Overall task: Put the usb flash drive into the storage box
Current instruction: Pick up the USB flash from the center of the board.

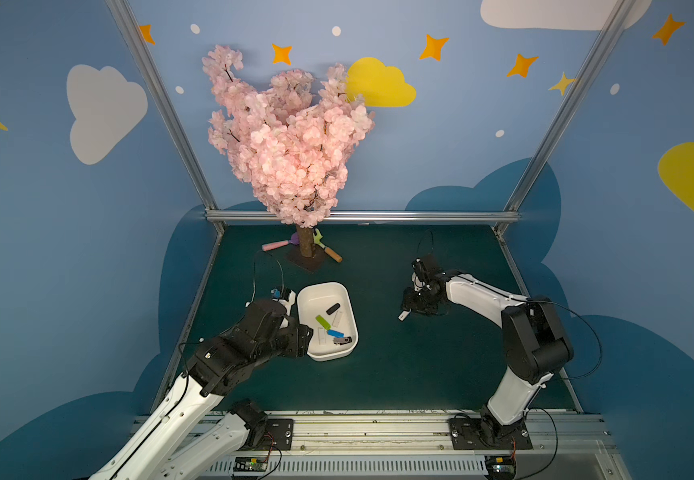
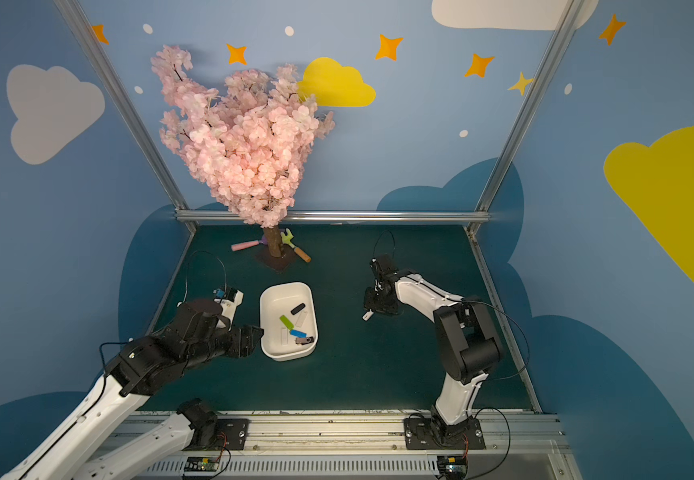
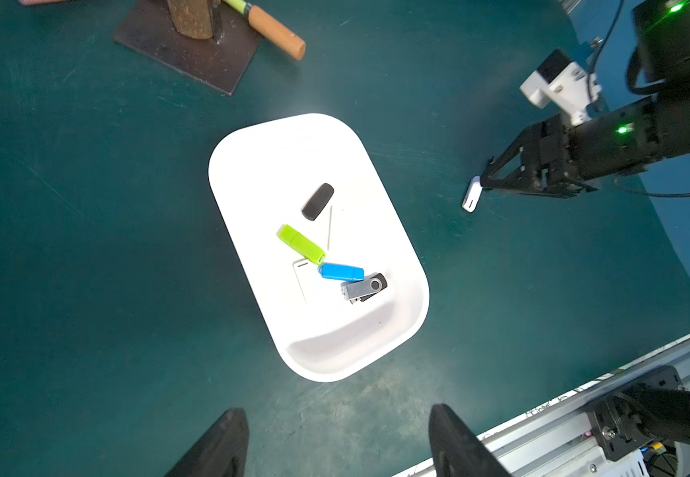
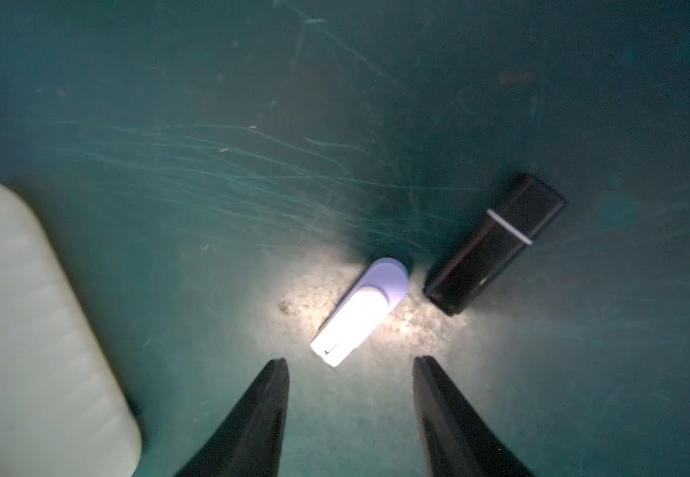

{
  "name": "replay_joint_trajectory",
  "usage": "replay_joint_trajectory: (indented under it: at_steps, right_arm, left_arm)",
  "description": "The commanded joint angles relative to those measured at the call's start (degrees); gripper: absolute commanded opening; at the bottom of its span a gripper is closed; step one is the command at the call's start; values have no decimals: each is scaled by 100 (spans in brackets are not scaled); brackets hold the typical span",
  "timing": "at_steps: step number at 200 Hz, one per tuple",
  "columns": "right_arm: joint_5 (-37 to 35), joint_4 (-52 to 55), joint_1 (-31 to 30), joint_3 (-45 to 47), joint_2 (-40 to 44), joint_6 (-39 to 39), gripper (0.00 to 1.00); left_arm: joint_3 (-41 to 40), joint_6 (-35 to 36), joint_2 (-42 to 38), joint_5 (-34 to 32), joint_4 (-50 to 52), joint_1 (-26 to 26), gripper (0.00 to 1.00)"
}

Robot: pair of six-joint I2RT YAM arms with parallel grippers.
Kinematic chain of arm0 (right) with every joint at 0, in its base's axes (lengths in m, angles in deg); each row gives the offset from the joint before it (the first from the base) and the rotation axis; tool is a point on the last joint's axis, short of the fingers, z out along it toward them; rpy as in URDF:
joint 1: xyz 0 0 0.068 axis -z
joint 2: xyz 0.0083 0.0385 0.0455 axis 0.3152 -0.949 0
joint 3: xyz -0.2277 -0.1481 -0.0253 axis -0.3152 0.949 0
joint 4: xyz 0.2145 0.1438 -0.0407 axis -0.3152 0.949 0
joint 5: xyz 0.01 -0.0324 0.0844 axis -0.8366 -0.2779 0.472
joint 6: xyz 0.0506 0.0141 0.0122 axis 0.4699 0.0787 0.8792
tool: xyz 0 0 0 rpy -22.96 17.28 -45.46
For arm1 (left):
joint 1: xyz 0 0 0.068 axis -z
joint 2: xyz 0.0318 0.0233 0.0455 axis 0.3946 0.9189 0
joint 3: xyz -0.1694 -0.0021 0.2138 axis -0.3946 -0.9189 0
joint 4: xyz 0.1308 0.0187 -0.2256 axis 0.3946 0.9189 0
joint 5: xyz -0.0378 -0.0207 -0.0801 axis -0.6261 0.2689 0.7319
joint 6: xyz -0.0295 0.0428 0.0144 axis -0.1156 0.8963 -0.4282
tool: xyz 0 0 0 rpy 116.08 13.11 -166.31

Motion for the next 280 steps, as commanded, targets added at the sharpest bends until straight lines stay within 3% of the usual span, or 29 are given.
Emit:
replay_joint_trajectory:
  at_steps: [1,105,209,280]
  right_arm:
    - [-256,423,-43,-249,-244,343,54]
    - [-520,797,-326,-958,-1014,567,53]
    - [-933,1302,-491,-1444,-1411,296,30]
    - [-1456,1520,-731,-1699,-1475,39,20]
  left_arm:
    - [-93,171,16,123,-136,-34,72]
    - [-164,157,-137,281,-171,-22,73]
    - [-124,106,-119,-18,-86,-29,73]
    - [-126,95,-99,-12,-99,-23,73]
